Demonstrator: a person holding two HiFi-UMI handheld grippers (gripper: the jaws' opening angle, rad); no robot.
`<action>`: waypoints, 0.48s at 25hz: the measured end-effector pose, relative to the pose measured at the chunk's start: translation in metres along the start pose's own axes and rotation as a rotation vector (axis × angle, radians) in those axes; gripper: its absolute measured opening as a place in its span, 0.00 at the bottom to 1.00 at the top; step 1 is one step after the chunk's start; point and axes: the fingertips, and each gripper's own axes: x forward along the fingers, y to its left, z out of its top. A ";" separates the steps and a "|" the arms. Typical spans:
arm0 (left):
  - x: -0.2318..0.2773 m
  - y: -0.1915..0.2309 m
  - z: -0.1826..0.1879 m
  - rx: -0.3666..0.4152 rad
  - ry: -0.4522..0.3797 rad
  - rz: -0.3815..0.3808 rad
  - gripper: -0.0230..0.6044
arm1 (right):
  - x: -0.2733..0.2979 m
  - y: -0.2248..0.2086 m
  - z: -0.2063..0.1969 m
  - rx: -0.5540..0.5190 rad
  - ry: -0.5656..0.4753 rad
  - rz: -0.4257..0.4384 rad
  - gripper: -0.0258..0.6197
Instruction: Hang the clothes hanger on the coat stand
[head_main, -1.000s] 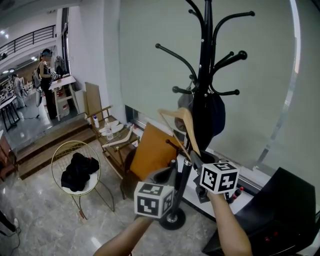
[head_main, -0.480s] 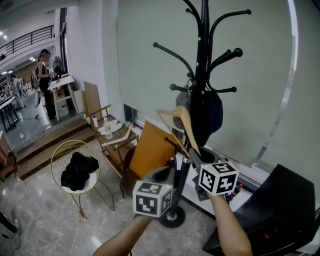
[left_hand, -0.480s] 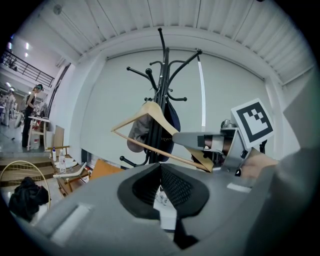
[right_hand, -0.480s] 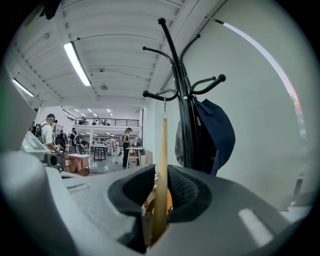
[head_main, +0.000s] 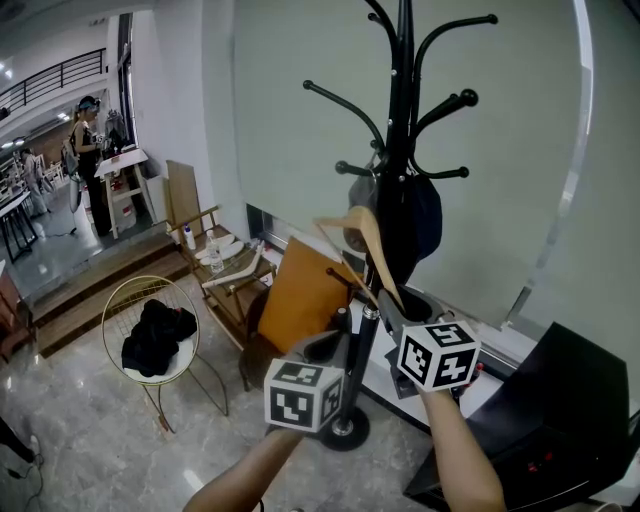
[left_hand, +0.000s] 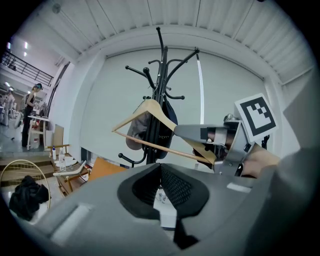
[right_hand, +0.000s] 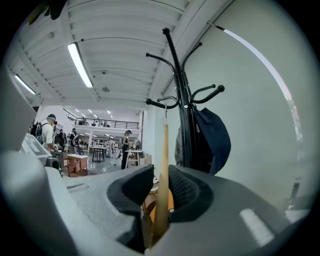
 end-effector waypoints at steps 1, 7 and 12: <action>0.000 -0.001 0.000 0.001 -0.001 0.001 0.04 | -0.002 0.000 0.002 -0.004 -0.010 -0.004 0.17; -0.002 -0.007 -0.001 0.006 0.004 0.006 0.04 | -0.014 -0.002 0.008 -0.008 -0.057 -0.008 0.17; -0.003 -0.012 0.001 0.010 -0.001 0.011 0.04 | -0.021 -0.005 0.009 -0.015 -0.060 -0.006 0.17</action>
